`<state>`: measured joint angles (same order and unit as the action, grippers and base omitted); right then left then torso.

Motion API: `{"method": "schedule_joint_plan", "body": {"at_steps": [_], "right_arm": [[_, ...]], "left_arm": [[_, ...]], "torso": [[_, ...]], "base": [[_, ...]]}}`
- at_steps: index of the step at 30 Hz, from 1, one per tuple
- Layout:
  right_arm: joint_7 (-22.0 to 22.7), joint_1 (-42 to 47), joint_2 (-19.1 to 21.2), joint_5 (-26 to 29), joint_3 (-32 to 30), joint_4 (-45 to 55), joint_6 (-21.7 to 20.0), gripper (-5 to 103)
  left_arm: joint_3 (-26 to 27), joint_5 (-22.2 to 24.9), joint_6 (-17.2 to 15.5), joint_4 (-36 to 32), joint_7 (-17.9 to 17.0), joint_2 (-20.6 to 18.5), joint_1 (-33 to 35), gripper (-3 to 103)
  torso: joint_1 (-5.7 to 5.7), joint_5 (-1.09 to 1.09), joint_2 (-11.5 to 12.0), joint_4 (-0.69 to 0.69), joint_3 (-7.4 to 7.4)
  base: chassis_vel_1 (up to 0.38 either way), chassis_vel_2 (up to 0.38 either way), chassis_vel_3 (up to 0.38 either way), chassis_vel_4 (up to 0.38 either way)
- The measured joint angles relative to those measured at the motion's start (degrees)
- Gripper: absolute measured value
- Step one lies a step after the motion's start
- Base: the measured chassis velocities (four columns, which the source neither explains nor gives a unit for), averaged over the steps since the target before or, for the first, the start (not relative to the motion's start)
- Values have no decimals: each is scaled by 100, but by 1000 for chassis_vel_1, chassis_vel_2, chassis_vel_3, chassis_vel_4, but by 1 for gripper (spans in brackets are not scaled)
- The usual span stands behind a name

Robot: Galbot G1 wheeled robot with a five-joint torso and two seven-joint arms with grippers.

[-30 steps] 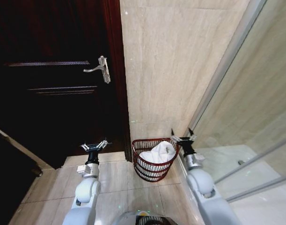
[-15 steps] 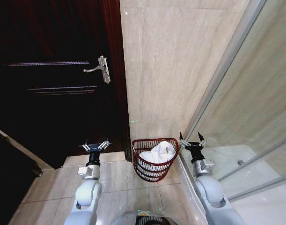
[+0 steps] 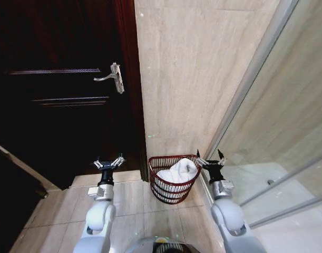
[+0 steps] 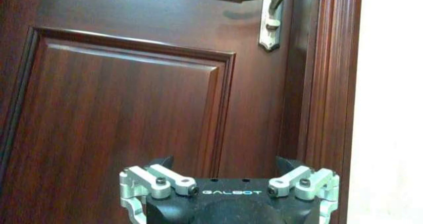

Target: Discard the used towel into the hamper.

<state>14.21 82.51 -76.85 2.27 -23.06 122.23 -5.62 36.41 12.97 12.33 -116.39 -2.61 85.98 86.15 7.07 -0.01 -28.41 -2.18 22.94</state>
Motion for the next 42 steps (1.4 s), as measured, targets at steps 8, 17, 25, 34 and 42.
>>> {"method": "schedule_joint_plan", "body": {"at_steps": [8,17,25,34,42], "right_arm": [[2,25,-103,-163,81,91,-26,100],[23,175,-194,-194,61,153,-49,100],[40,337,-347,-373,94,246,-25,100],[43,573,-509,-663,172,300,117,100],[91,735,-558,-829,235,398,243,100]], "left_arm": [[47,46,58,156,62,-10,-51,100],[-95,58,105,244,108,27,-127,100],[-99,96,203,246,126,-87,-92,100],[-102,140,384,296,165,-157,-30,100],[-117,137,538,319,185,-150,27,100]], "torso": [[0,1,0,0,0],[0,0,0,1,0],[0,1,0,0,0],[0,0,0,1,0],[0,0,0,0,-1]], "base": [[87,-91,-78,90],[108,-126,-116,115],[113,-99,-89,101],[108,-113,-112,116],[103,-110,-101,105]]}}
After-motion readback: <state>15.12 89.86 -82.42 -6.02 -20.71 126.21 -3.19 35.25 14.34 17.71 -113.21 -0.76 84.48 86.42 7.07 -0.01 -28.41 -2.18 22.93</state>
